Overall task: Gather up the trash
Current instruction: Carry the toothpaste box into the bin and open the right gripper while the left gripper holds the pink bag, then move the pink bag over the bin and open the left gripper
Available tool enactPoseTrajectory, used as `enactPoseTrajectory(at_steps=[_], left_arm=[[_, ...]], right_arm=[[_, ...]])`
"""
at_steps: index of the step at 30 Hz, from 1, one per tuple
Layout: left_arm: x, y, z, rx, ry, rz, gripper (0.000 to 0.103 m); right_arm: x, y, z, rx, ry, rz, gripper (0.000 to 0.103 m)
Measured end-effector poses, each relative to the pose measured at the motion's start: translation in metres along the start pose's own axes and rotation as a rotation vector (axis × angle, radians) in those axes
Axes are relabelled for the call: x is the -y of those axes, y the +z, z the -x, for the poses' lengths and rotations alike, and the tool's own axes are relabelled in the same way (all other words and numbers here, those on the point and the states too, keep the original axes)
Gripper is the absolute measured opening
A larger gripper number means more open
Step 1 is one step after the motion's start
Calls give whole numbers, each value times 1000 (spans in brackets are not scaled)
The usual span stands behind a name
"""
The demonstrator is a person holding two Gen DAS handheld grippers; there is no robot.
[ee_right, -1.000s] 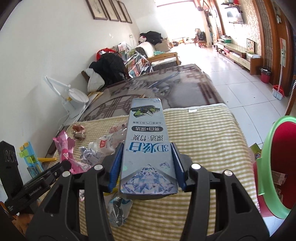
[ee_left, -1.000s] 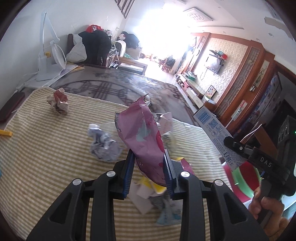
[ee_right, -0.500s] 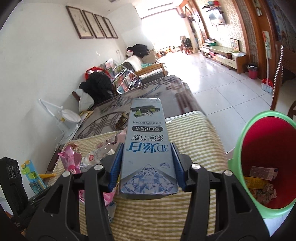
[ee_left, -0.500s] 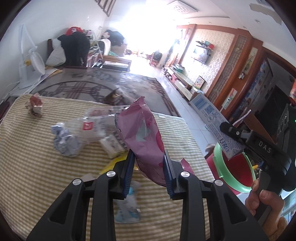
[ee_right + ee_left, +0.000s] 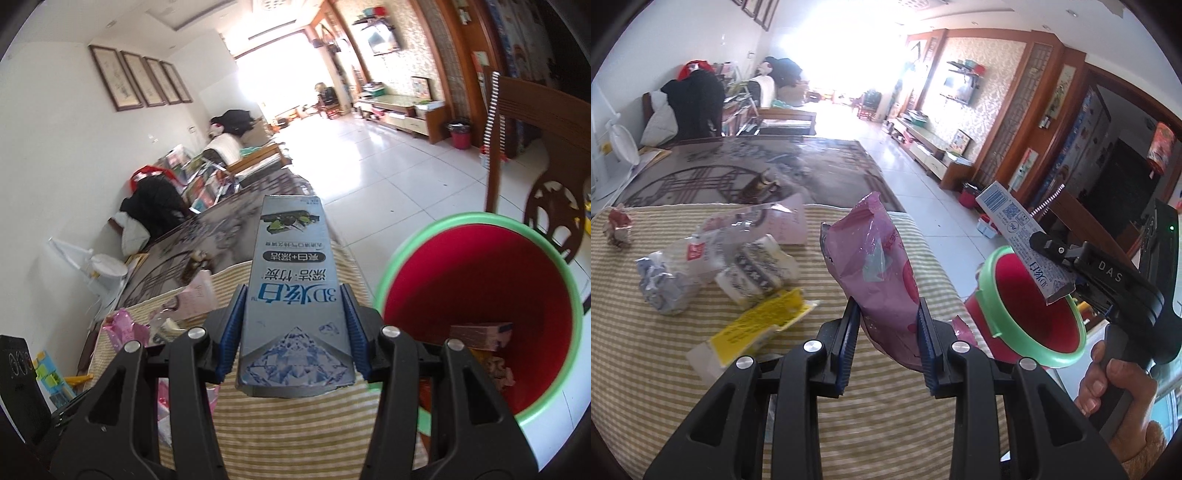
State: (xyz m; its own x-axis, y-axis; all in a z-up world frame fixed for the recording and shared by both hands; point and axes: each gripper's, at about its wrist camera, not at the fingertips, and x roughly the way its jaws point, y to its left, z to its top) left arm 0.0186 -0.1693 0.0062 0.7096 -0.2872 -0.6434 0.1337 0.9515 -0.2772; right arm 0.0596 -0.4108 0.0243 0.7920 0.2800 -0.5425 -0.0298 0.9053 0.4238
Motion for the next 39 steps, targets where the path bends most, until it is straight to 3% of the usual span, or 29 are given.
enactPoseTrajectory(at_steps=[7, 13, 15, 16, 17, 22, 25, 30, 32, 33, 34, 39], left_arm=[[26, 2, -11, -21, -46, -41, 28], [40, -1, -18, -35, -58, -77, 28], [43, 0, -25, -51, -71, -78, 28], [45, 0, -27, -57, -76, -80, 28], [48, 1, -30, -63, -85, -83, 28], [80, 8, -51, -82, -169, -115, 28], [105, 17, -72, -103, -233, -124, 28], [157, 24, -98, -111, -280, -231, 28], [173, 27, -109, -131, -295, -261, 36], [177, 28, -112, -131, -279, -265, 51], [179, 28, -114, -128, -257, -267, 57], [160, 23, -100, -104, -237, -255, 58]], right_arm=[[30, 4, 12, 22, -64, -57, 48], [57, 9, 17, 32, -181, -119, 49], [68, 8, 21, 48, -229, -169, 60], [71, 7, 23, 64, -242, -193, 79], [76, 8, 29, 93, -255, -219, 88], [95, 6, 72, 331, -362, -338, 98], [101, 1, 92, 445, -399, -400, 98], [98, 2, 105, 534, -471, -370, 98], [95, 4, 108, 566, -490, -347, 98], [93, 5, 108, 583, -498, -335, 98], [89, 4, 110, 604, -506, -317, 98], [85, 8, 104, 592, -504, -273, 98]])
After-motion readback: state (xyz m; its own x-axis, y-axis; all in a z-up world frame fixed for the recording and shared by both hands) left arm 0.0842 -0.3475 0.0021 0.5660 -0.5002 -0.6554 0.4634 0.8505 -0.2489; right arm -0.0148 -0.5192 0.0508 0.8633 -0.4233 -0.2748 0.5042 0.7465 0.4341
